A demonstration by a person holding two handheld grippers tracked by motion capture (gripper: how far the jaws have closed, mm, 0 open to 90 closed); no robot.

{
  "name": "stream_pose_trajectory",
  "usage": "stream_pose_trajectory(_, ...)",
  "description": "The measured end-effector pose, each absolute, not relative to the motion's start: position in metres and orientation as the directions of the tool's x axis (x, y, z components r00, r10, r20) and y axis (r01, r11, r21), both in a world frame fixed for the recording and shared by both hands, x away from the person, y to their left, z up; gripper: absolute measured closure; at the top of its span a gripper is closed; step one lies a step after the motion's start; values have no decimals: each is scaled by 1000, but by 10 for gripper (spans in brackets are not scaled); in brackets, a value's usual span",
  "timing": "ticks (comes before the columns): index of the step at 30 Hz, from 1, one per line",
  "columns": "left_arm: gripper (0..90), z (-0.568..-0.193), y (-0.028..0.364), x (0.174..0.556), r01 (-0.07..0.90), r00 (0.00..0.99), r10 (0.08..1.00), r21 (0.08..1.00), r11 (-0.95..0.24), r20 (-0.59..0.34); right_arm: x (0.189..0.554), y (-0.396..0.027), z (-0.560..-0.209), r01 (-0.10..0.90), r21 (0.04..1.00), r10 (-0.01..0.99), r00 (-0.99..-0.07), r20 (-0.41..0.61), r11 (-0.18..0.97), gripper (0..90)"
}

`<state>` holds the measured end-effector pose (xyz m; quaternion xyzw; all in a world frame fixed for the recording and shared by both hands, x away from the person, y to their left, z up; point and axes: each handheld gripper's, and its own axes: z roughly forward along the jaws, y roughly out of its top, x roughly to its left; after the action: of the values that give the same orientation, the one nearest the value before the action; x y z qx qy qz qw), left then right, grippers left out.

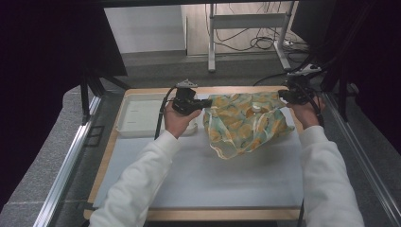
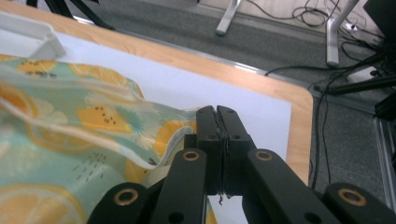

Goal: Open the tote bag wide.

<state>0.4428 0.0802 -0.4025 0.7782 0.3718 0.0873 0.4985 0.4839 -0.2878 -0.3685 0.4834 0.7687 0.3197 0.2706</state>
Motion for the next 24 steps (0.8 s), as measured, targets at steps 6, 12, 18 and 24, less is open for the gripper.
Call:
stream_pose_trajectory(6,899,-420,76,448,519,701,672,816,-254,-237,487,-290,-385,604,725,918,-383,-102,332,882)
stream_pose_trajectory(12,898,-435,76,445,535,705,670,795,-287,-233,483,-290,-405,622,701,911,-401,-97,349,882)
stream_pose_trajectory(18,898,-447,75,445,553,699,675,777,-302,-236,483,-291,-417,656,672,916,-393,-85,344,882)
stream_pose_trajectory(24,898,-460,69,444,568,704,669,755,-328,-239,482,-293,-435,688,640,917,-394,-68,343,880)
